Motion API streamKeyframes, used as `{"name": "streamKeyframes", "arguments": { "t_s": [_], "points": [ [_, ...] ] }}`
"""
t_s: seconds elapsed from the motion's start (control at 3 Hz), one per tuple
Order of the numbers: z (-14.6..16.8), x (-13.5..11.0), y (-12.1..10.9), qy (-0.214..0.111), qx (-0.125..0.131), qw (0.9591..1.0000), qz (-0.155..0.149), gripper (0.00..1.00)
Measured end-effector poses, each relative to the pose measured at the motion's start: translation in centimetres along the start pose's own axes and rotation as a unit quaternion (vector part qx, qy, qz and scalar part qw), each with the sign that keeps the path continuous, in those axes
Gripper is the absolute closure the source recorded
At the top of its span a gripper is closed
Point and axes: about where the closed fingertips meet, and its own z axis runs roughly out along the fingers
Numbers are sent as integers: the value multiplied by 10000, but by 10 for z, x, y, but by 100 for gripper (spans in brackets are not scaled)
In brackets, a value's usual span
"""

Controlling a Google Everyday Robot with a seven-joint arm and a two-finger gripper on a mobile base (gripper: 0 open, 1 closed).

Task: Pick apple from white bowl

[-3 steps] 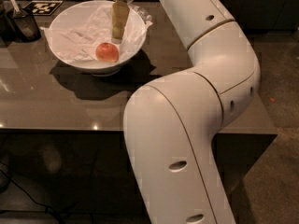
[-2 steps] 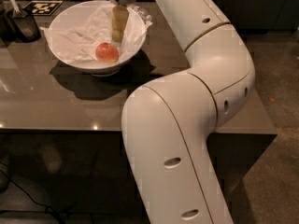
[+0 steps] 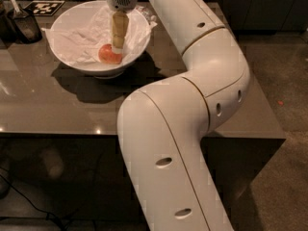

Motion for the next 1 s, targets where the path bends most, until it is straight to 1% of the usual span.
{"name": "streamKeyframes", "arguments": {
  "t_s": [0.33,1.0],
  "points": [
    [7,-6,0,8,-59,9999,-98,1],
    [15,-15,4,-114,-181,9995,-225,8]
  ]
}}
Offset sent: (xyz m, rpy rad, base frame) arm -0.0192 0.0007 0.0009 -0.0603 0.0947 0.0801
